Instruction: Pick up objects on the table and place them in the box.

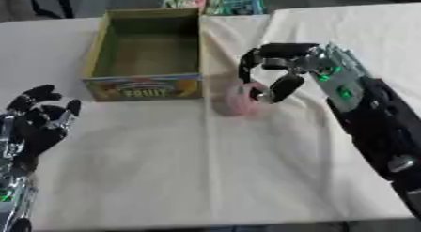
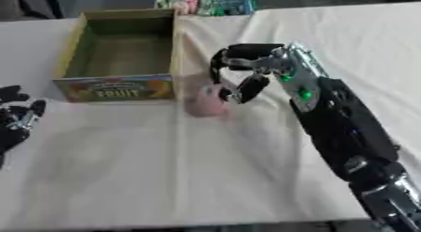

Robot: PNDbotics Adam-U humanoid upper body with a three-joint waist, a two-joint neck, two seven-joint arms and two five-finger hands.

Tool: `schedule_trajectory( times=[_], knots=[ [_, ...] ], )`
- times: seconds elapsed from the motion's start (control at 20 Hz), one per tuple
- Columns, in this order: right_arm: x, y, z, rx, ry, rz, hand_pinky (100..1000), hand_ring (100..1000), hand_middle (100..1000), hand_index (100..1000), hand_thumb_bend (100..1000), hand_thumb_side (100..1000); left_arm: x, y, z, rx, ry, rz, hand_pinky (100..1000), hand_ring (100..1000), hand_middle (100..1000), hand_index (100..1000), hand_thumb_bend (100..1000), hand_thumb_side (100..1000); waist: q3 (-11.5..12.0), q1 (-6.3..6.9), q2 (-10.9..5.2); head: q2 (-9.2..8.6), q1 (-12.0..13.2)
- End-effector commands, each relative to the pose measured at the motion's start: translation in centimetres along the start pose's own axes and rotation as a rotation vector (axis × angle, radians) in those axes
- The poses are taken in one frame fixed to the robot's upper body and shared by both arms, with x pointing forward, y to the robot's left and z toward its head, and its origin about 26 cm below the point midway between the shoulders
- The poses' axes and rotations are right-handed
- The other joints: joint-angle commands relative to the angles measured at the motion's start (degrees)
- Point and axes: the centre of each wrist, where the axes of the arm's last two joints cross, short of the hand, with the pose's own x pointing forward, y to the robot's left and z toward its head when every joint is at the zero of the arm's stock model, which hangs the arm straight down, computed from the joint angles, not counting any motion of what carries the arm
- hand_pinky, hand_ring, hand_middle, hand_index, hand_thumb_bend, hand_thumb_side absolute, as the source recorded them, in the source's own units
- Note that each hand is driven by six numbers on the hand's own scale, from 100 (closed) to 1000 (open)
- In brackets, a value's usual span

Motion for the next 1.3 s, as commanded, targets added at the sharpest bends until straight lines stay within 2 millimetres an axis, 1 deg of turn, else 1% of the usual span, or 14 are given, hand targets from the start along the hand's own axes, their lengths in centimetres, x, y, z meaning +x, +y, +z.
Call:
schedule_trajectory(
  times=[0.05,0.25,0.4,0.55,0.7,0.95,1.15,1.3],
  knots=[
    [-0.3,-1.9,0.8,-0.116,0.011,0.058,826,782,645,250,100,100,0.8,0.8,-0.3,0.006,-0.026,-0.022,568,531,601,741,467,100,0.0,-0.03,-1.04,-0.06,0.2],
    [-0.4,-1.5,0.6,-0.112,0.003,0.073,817,752,612,227,100,100,0.8,0.7,-0.2,0.005,-0.024,-0.02,568,531,601,741,464,100,0.0,-0.03,-1.03,-0.05,0.1],
    [-0.5,-1.6,0.6,-0.134,0.0,0.077,813,738,595,217,100,100,0.8,0.8,-0.2,0.005,-0.024,-0.02,569,531,602,741,464,100,0.0,-0.01,-1.05,-0.04,0.1],
    [-0.4,-2.3,0.7,-0.182,0.007,0.086,814,736,593,217,100,100,0.8,0.8,-0.2,0.006,-0.024,-0.02,569,531,602,741,463,100,0.0,0.02,-1.07,-0.11,0.0],
    [0.0,-3.5,0.2,-0.234,0.012,0.105,815,732,592,216,100,100,0.8,0.7,-0.2,0.003,-0.024,-0.018,570,531,602,741,463,100,0.1,0.04,-1.1,-0.18,-0.1],
    [0.6,-5.4,-1.6,-0.308,0.031,0.112,814,731,588,215,100,100,0.8,0.5,-0.3,-0.004,-0.026,-0.015,571,532,602,741,462,100,0.8,0.14,-1.03,-0.39,-0.4],
    [1.5,-6.6,-4.0,-0.355,0.053,0.114,812,729,586,216,100,100,1.0,0.2,-0.5,-0.016,-0.035,-0.01,571,531,602,741,462,100,2.0,0.19,-0.73,-0.97,-1.1],
    [2.3,-6.8,-6.1,-0.371,0.084,0.11,812,727,586,218,100,100,1.3,-0.1,-0.7,-0.031,-0.045,-0.005,571,531,602,741,463,100,3.5,0.06,-0.37,-1.56,-2.2]
  ],
)
